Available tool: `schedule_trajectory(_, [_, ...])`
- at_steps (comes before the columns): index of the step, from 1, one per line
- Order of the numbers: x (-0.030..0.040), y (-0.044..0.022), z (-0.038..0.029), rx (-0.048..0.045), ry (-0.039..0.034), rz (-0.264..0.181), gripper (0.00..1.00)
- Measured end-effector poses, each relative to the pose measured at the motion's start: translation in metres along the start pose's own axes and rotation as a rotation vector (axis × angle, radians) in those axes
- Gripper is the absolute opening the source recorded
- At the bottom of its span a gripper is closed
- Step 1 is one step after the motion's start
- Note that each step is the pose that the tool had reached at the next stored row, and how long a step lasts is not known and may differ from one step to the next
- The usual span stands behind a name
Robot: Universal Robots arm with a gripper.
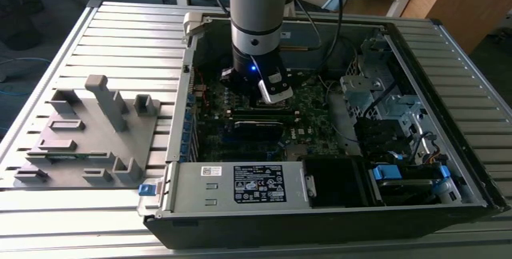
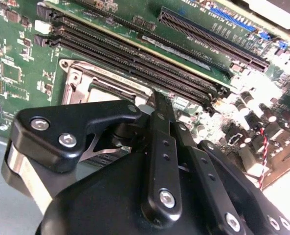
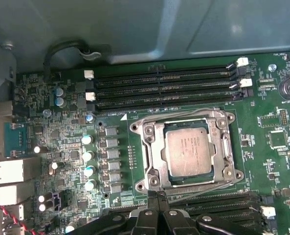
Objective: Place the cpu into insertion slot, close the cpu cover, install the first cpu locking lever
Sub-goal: 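Install the first cpu locking lever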
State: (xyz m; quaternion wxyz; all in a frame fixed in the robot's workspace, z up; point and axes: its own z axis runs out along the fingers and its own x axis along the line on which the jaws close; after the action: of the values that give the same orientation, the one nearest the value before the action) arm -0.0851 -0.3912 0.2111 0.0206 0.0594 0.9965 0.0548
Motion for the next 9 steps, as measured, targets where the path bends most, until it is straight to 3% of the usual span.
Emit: schedule_trajectory(9, [0.0010,-0.0013,0.0035,-0.0038,0.0007,-0.001,0.10])
